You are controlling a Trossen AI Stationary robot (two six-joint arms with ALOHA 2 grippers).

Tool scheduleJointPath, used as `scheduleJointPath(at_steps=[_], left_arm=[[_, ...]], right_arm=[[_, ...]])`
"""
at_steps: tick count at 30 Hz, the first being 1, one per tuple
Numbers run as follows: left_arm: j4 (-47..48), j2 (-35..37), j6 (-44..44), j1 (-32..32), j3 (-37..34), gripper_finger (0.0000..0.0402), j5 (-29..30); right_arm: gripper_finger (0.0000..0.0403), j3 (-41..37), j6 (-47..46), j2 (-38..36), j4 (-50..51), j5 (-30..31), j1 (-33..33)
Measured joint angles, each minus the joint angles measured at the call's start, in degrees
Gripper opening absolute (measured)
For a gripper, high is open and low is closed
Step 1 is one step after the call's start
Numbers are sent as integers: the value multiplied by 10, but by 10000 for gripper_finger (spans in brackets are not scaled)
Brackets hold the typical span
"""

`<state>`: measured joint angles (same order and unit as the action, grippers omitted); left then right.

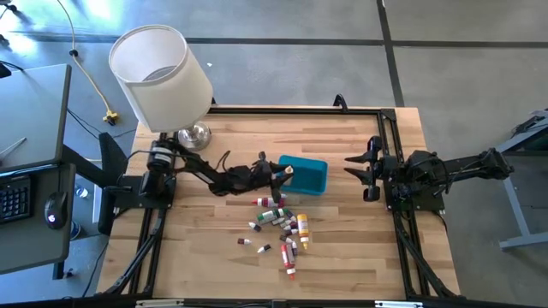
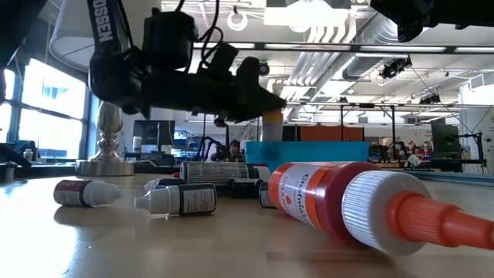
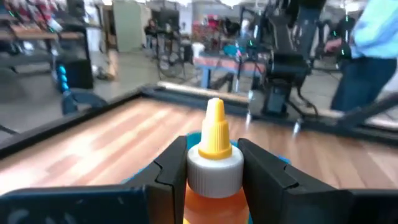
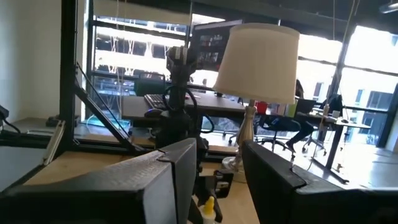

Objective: Pick & Place food coloring
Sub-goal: Put the left large yellow food coloring bottle into the bin

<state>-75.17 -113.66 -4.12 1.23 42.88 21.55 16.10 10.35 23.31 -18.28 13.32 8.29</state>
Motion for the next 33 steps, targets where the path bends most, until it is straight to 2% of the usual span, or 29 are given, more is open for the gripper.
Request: scheduleJointPath(at_steps=[3,6,12,17,22,29,33], left_arm=[[-10,1,-4,-1,-15,109,14],[-53,0,-4,4,-36,109,5],[-77,0,-22,19,-73,109,4],[-74,0,-11,23,-73,109,1],[-51,0,-19,23,-72,109,-9],[-49,0,-21,23,-72,109,-11],[-44,0,-22,22,-72,109,-11]], right_arm=[[124,0,15,0,0,0,0],[124,0,21,0,0,0,0],[124,0,21,0,0,-1,0],[124,0,17,8,14,-34,0],[124,0,12,32,2,-34,0],[124,0,10,135,5,29,-20],[124,0,-24,207,-7,27,-59]])
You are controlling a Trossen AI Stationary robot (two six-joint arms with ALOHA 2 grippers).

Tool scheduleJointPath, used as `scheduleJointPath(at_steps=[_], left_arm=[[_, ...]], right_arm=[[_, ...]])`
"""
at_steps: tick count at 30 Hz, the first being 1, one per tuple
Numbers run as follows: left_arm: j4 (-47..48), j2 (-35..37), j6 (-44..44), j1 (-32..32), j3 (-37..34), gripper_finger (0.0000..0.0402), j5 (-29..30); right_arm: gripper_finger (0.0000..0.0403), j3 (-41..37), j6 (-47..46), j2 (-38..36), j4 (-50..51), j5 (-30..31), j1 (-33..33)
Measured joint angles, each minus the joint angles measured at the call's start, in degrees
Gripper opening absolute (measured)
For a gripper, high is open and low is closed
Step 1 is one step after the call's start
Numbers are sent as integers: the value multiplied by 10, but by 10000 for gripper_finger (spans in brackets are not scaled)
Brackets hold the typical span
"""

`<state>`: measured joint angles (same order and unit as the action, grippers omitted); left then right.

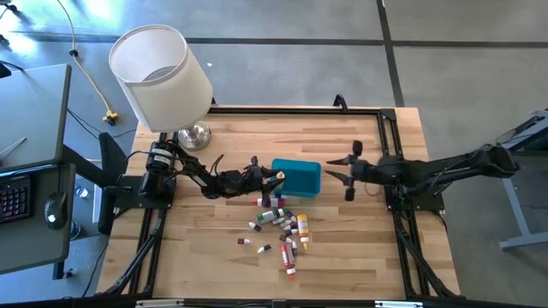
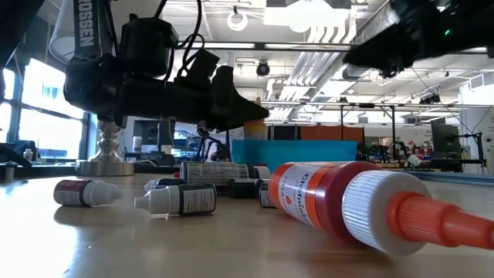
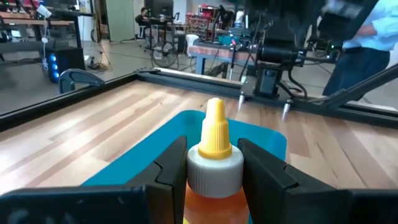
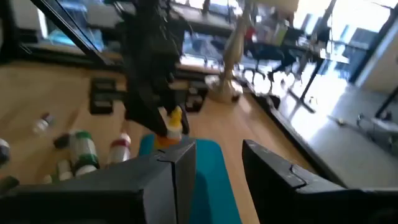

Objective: Pick & Place food coloring
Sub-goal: Put the left large yellow food coloring bottle into the bin

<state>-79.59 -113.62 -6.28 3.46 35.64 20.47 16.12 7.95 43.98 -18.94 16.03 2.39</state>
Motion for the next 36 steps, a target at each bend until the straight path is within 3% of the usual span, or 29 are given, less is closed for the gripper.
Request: scheduleJointPath(at_steps=[5,9,20,27,36], left_arm=[[5,0,-2,0,0,109,0],[31,0,-17,0,0,109,-1],[65,2,-60,0,1,114,1],[66,2,-62,0,1,126,-4],[83,0,-76,0,21,128,-20]], right_arm=[[124,2,-54,84,-12,-43,-53],[124,34,-86,145,9,-41,-77],[124,115,-76,276,38,-39,-79],[123,147,-58,313,37,-116,-79],[96,226,-26,442,37,-205,-78]])
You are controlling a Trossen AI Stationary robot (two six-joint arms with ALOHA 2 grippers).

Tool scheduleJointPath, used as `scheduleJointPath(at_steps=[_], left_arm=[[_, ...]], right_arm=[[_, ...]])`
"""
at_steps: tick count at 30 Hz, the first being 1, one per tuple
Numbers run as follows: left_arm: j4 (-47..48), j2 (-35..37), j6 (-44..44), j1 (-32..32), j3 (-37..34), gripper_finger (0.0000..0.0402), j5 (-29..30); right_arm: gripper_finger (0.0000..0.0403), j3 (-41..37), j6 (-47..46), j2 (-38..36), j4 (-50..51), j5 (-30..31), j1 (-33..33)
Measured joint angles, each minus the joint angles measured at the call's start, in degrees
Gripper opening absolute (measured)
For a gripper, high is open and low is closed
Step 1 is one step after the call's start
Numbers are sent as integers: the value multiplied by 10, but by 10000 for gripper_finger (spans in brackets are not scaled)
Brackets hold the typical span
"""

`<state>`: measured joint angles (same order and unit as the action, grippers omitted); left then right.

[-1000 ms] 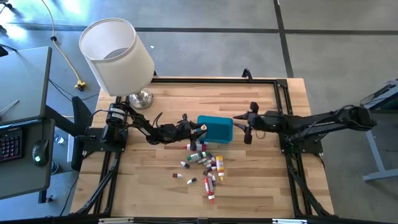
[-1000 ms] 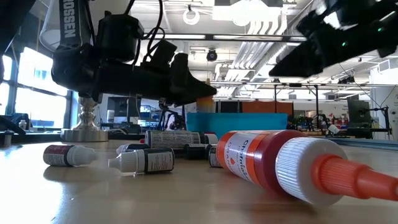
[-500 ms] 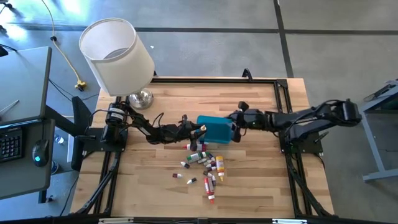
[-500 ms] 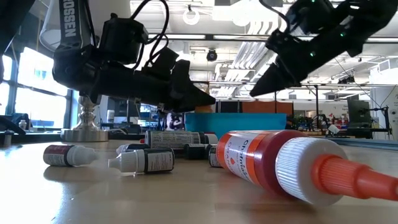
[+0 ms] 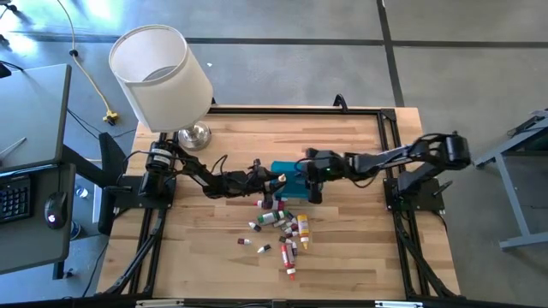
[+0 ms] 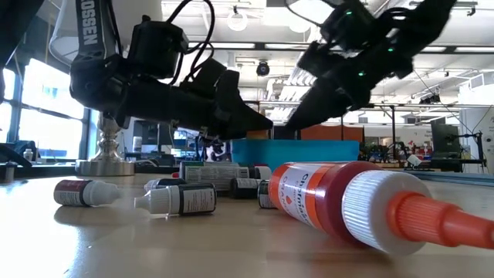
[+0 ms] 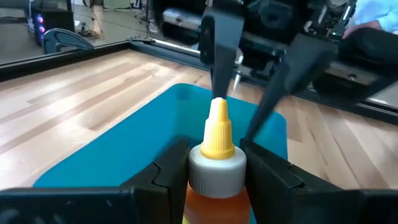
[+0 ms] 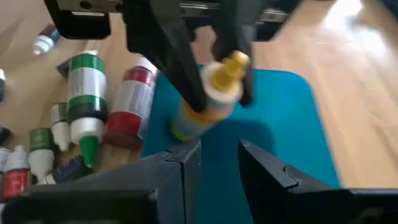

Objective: Pick & Place food coloring
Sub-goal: Put the left large yellow food coloring bottle into the bin

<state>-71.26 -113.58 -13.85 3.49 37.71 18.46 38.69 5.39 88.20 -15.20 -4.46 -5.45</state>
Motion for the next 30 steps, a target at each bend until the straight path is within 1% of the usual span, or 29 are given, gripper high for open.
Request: scheduleJointPath(at_steps=[3,7,13,17,21,24,30], left_arm=[[4,-1,0,0,7,128,-1],[7,-2,0,0,11,129,-2],[6,-2,-2,0,10,129,-5],[8,-2,-3,0,11,129,20],[11,-1,-3,0,11,132,25],[11,-1,-3,0,11,149,22],[11,-1,-2,-1,12,197,26]], right_arm=[[85,28,1,31,7,-17,0],[77,56,16,55,34,-18,0],[74,65,26,55,43,-24,0],[73,65,43,54,44,-23,0],[73,65,51,54,44,-21,0],[73,65,52,54,43,-20,0],[73,65,52,53,45,-15,0]])
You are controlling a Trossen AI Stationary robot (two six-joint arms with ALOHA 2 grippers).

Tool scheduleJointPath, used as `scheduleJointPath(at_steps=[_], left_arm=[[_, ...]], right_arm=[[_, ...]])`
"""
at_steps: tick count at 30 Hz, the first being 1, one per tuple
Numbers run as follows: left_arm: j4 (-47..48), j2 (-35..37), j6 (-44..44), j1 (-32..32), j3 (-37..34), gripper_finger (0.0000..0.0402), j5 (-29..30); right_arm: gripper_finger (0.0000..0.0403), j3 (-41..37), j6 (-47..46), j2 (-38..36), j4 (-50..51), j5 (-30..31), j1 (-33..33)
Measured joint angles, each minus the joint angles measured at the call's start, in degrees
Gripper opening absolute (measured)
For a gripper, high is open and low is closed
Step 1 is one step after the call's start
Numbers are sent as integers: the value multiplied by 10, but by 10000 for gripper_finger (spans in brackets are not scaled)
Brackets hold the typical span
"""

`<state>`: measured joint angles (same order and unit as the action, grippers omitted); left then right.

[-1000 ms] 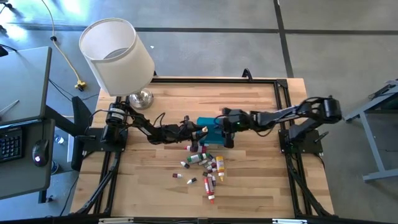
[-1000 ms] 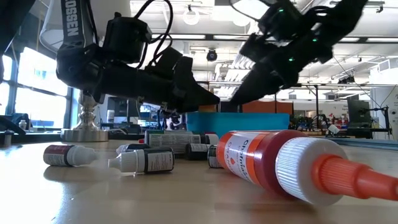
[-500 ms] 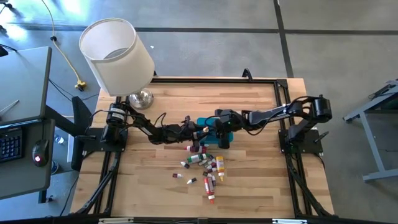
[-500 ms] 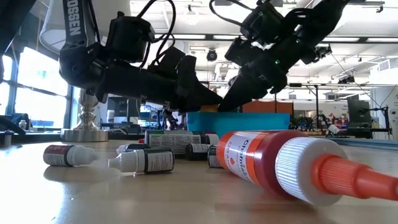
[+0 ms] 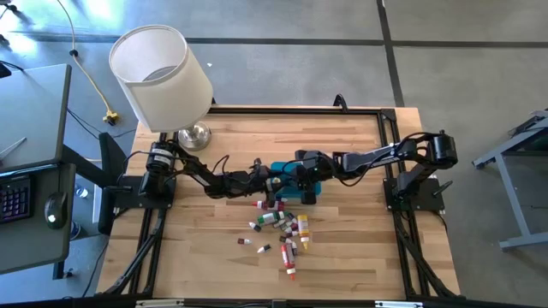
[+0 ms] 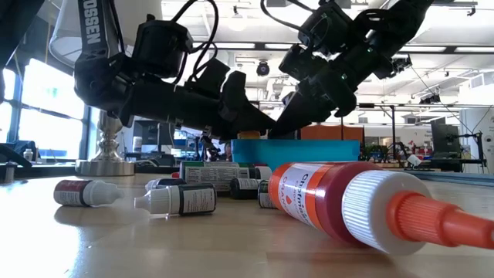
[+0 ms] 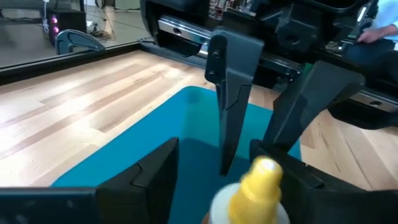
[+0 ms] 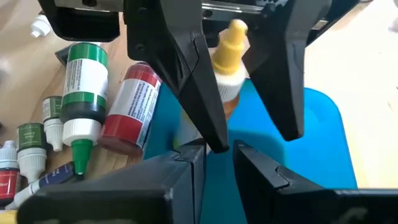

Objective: Pick & Place food coloring
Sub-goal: Put the left large yellow food coloring bottle into the bin

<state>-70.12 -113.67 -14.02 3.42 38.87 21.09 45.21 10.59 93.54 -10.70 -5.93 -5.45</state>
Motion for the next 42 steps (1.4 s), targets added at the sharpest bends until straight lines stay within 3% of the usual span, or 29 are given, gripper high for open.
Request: scheduleJointPath(at_steps=[12,24,30,42], left_arm=[[-14,32,9,8,1,214,2],[-19,160,76,8,2,214,-1],[-4,204,97,8,2,214,-12],[9,211,110,8,2,214,-21]], right_arm=[[73,0,0,0,5,3,0],[73,0,-2,1,17,2,0],[73,0,-11,44,-23,1,0],[73,1,-9,47,-60,-40,17]])
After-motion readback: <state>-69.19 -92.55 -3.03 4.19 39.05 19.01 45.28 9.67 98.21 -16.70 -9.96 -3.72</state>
